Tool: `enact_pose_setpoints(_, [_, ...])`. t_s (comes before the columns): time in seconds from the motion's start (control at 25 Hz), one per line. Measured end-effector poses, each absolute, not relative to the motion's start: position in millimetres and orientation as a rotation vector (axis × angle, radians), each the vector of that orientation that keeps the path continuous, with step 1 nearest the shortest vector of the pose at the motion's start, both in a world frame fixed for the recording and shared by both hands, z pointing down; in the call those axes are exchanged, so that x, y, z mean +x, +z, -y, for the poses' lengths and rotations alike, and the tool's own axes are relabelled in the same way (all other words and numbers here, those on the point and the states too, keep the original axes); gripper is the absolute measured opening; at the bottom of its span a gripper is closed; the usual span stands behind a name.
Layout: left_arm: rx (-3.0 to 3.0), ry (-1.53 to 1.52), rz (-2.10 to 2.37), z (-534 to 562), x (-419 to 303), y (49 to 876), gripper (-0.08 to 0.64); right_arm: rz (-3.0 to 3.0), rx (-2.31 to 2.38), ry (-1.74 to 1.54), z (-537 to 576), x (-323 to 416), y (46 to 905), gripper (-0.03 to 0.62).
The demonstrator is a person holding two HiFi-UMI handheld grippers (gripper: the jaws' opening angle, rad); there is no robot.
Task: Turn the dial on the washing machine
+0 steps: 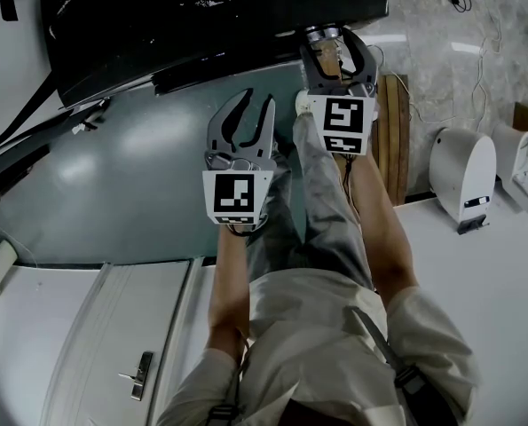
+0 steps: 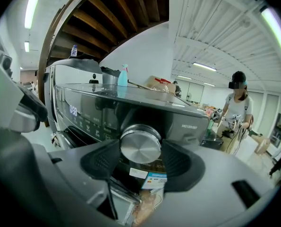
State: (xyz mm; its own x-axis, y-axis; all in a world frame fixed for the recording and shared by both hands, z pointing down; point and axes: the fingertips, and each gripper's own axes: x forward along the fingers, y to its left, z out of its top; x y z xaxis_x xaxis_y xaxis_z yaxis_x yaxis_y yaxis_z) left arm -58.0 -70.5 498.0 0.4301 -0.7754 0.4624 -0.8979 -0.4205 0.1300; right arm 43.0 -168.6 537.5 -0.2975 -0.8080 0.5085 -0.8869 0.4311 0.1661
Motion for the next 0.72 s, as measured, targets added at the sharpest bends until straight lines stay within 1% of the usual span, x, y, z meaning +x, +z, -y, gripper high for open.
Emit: enact_pose_setpoints(0.72, [2.335,0.461,1.425,71.8,-55.6,495.6,0.120,2.280,1.470,0.512,169.0,46.9,539.2,0.270])
